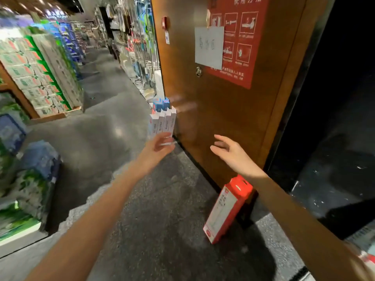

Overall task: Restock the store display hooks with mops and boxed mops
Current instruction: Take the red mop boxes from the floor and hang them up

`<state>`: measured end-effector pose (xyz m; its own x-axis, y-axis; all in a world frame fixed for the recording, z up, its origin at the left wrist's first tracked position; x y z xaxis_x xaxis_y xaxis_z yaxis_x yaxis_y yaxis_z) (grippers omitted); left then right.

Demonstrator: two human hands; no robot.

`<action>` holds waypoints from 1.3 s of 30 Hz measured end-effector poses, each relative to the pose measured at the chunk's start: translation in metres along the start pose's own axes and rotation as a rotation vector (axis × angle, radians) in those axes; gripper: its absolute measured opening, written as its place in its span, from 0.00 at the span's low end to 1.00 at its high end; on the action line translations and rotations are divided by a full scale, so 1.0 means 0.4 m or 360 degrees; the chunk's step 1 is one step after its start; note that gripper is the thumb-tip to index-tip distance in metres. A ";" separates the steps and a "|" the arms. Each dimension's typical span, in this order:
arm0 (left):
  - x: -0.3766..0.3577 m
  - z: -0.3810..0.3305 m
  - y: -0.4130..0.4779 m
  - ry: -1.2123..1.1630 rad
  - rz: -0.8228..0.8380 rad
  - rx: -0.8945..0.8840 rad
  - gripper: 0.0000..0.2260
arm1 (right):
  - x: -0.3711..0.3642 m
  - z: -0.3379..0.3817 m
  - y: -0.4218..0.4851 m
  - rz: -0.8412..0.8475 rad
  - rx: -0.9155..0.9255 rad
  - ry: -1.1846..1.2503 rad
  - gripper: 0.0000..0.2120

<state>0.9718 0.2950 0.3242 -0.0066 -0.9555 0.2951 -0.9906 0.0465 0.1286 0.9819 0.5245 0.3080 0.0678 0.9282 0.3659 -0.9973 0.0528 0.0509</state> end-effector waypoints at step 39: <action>-1.134 1.634 0.707 0.0558 0.1693 0.0257 0.26 | -0.283 -1.725 0.408 -0.1000 -0.1281 0.0276 0.35</action>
<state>0.6054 0.5511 -0.3922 -0.8430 -0.3177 0.4341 -0.5112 0.7245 -0.4623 0.7924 0.6821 -0.3664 0.6409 0.6851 0.3461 -0.5112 0.7173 -0.4734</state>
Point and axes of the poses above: each hand's wrist, its own y-axis towards the middle knuckle, its own x-axis out of the back of the hand, z = x × y, the point moved 4 cm from there along y, towards the middle knuckle, and after that the axes turned 7 degrees about -z, right-handed, at the moved point
